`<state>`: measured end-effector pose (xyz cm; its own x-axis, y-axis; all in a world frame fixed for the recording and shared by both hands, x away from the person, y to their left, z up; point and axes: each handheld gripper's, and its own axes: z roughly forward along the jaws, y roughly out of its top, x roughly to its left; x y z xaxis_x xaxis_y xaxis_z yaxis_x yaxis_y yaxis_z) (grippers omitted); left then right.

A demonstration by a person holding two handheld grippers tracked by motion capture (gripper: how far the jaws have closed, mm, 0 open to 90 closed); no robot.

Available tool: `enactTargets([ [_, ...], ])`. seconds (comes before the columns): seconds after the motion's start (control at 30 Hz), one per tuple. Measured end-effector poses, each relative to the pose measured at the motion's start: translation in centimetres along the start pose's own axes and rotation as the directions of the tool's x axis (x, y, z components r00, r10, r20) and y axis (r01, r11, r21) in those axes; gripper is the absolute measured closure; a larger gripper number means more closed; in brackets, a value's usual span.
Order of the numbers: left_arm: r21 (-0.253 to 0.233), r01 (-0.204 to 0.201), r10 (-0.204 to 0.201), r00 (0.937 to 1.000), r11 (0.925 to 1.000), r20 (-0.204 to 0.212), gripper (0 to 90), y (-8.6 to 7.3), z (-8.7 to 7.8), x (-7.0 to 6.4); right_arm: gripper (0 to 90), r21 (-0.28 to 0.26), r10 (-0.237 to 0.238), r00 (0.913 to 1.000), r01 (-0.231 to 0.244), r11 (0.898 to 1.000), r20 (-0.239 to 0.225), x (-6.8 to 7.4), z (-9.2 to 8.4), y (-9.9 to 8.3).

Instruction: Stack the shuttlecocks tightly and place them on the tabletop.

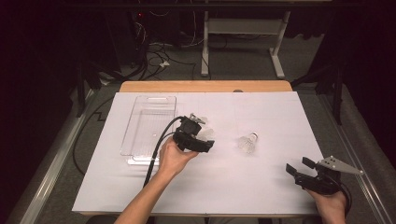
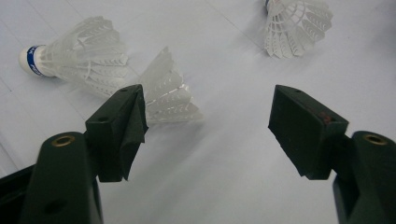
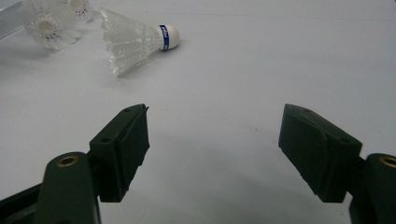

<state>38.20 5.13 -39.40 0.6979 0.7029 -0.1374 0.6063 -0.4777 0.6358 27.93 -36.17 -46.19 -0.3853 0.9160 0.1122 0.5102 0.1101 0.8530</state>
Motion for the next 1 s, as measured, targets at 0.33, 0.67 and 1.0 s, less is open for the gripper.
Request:
enactTargets([
  [0.33, 0.012, 0.012, -0.012, 0.9998, 0.9999, 0.013, 27.8, -0.7, -0.1, 0.2, 24.8, -0.003, -0.002, 1.0, 0.002, 1.0, 0.0, 0.0, 0.0, 0.0],
  [0.67, -0.002, 0.009, -0.009, 0.9997, 1.0, 0.024, 27.8, -1.6, -0.6, 0.0, 24.8, -0.002, -0.001, 1.0, 0.001, 1.0, 0.002, 0.0, 0.0, 0.0],
  [1.0, -0.009, 0.007, -0.007, 0.9996, 0.9999, 0.027, 27.9, -2.3, -0.7, -0.2, 24.8, -0.003, 0.0, 1.0, 0.0, 1.0, 0.002, 0.0, 0.0, 0.0],
])
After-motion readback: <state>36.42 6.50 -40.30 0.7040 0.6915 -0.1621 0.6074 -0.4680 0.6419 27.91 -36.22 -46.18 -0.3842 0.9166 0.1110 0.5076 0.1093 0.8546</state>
